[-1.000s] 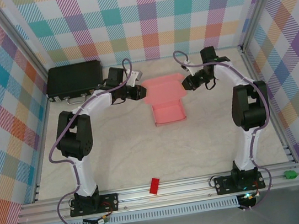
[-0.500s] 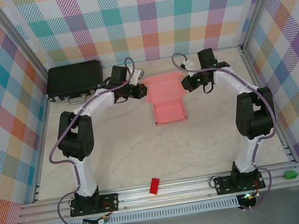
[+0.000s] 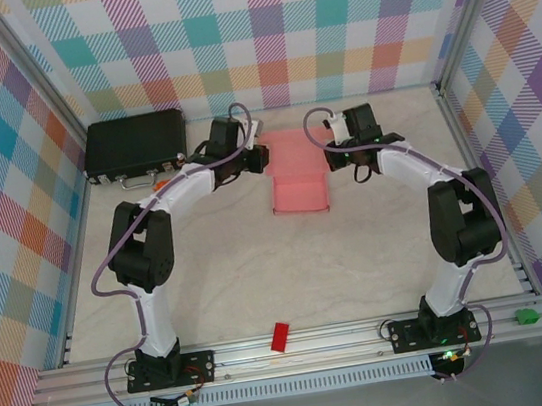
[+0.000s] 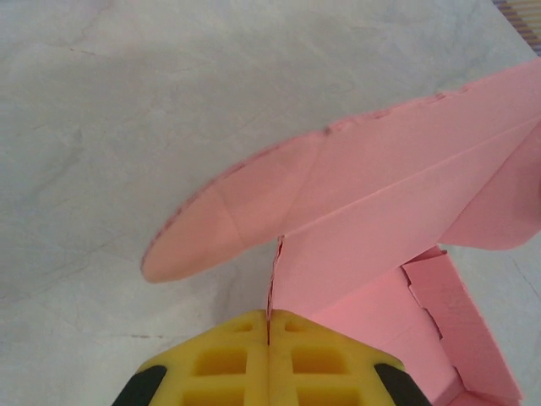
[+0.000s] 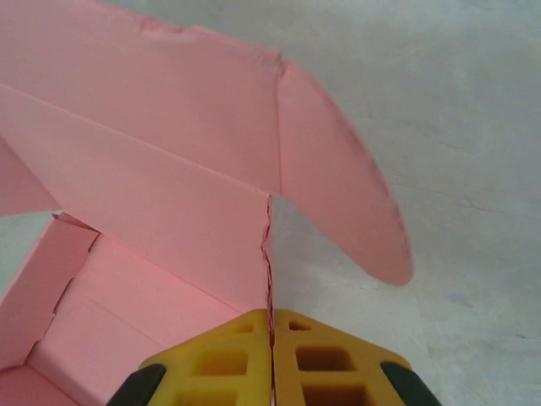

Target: Fold the paper box

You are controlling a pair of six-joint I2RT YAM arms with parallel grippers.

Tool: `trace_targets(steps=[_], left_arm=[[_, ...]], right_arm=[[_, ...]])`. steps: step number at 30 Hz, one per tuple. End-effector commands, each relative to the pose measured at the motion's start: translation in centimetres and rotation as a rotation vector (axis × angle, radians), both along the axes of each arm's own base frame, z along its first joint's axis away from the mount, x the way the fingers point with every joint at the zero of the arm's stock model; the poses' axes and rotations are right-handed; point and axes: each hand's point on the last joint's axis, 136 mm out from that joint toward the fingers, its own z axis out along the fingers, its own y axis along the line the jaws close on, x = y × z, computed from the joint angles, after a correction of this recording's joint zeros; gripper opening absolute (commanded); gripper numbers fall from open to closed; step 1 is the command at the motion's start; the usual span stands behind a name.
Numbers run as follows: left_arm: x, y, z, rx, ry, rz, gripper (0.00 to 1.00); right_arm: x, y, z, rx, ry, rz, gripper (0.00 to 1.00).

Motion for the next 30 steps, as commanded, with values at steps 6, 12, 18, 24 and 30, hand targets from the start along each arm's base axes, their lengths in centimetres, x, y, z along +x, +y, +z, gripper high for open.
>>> trace_targets(steps=[6, 12, 18, 24, 30], left_arm=[[0.9, 0.3, 1.1, -0.052, -0.108, 0.101, 0.02], [0.8, 0.3, 0.7, -0.072, -0.123, 0.118, 0.02], [0.2, 0.4, 1.5, -0.089, -0.164, 0.120, 0.02], [-0.6, 0.2, 2.0, -0.114, -0.192, 0.102, 0.02], [-1.5, 1.0, 1.9, -0.099, -0.203, 0.115, 0.01]], right_arm=[[1.2, 0.5, 2.3, -0.048, -0.148, -0.185, 0.09], [1.4, 0.9, 2.1, -0.075, -0.186, -0.229, 0.09], [1.1, 1.3, 2.5, -0.071, -0.212, -0.226, 0.09], [0.7, 1.6, 2.5, -0.092, -0.218, -0.210, 0.10], [0.0, 1.1, 1.4, -0.150, -0.180, -0.186, 0.15]])
